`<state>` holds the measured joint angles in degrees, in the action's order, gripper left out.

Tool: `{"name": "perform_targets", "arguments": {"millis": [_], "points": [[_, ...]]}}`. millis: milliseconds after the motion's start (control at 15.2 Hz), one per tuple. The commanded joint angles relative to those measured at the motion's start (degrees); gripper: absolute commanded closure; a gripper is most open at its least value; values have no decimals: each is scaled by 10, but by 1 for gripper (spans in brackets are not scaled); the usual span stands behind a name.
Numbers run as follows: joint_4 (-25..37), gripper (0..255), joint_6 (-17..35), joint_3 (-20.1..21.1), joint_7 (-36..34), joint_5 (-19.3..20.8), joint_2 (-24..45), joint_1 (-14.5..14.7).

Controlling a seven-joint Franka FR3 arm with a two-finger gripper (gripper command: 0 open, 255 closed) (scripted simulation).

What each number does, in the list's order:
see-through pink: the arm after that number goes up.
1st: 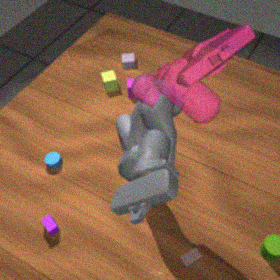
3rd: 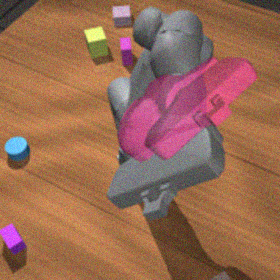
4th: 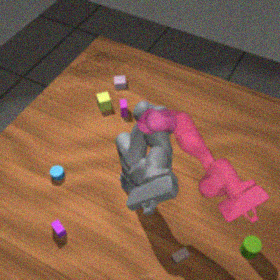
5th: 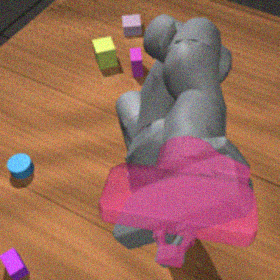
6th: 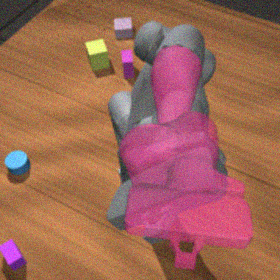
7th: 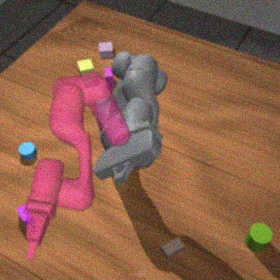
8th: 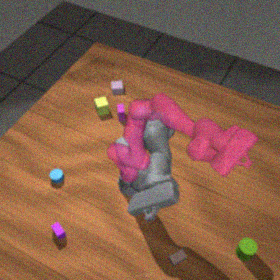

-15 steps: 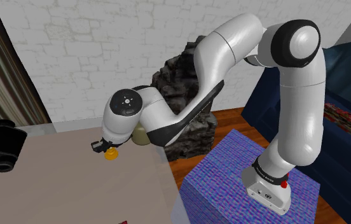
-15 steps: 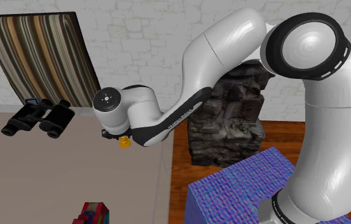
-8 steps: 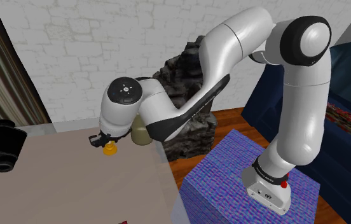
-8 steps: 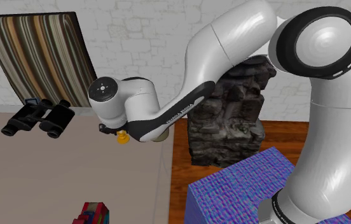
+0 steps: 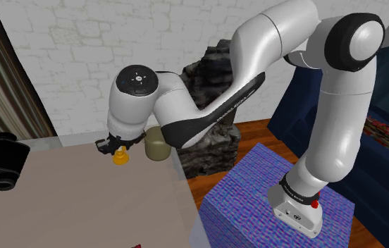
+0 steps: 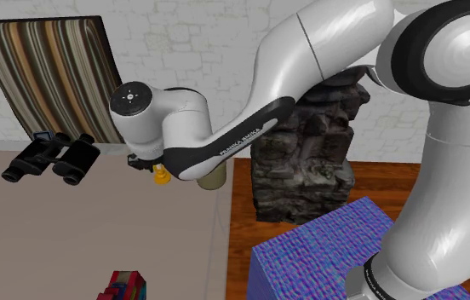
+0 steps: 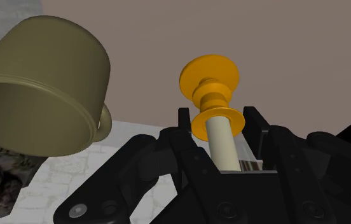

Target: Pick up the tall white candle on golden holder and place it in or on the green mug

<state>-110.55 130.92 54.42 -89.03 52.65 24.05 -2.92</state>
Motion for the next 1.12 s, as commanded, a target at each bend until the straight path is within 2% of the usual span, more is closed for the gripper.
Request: {"name": "perform_targets", "arguments": {"millis": [0,1056], "points": [[3,255,-7,9,12,-14,-9,-7],[53,255,-73,64,96,-112,-70,-50]]}}
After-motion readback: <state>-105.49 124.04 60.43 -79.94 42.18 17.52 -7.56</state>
